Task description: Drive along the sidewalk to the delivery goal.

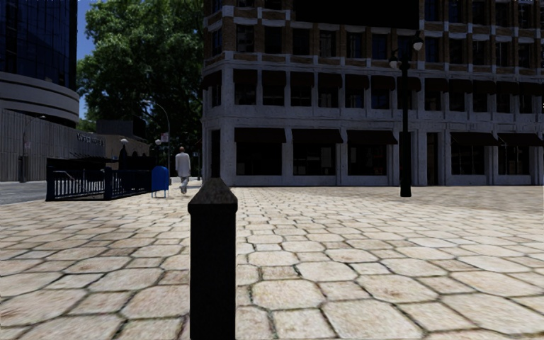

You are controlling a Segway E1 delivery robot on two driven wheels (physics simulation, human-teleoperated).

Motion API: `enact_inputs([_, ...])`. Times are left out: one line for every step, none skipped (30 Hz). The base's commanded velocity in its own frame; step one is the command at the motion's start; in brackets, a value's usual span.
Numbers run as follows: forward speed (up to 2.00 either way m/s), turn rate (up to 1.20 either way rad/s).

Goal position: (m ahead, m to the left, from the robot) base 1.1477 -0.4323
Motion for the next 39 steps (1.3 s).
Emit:
enact_inputs([0.32,-0.30])
enact_inputs([0.32,-0.45])
enact_inputs([0.32,-0.45])
enact_inputs([0.32,-0.54])
enact_inputs([0.32,-0.57])
enact_inputs([0.32,-0.57])
enact_inputs([0.32,-0.58])
enact_inputs([0.32,-0.58])
enact_inputs([0.31,-0.58])
enact_inputs([0.31,-0.58])
enact_inputs([0.31,-0.58])
enact_inputs([0.31,-0.59])
enact_inputs([0.31,-0.59])
enact_inputs([0.31,-0.59])
enact_inputs([0.31,-0.59])
enact_inputs([0.31,-0.59])
enact_inputs([0.31,-0.59])
enact_inputs([0.31,-0.60])
enact_inputs([0.31,-0.61])
enact_inputs([0.30,-0.64])
enact_inputs([0.30,-0.64])
enact_inputs([0.30,-0.65])
enact_inputs([0.29,-0.66])
enact_inputs([0.28,-0.65])
enact_inputs([0.28,-0.65])
enact_inputs([0.27,0.00])
enact_inputs([0.00,0.00])
enact_inputs([0.00,0.00])
enact_inputs([0.00,0.00])
enact_inputs([0.00,0.00])
enact_inputs([0.00,0.00])
enact_inputs([0.00,0.00])
enact_inputs([0.00,0.00])
enact_inputs([0.00,0.00])
enact_inputs([0.00,0.00])
enact_inputs([0.00,0.00])
enact_inputs([0.00,0.00])
enact_inputs([0.00,0.00])
enact_inputs([0.00,0.00])
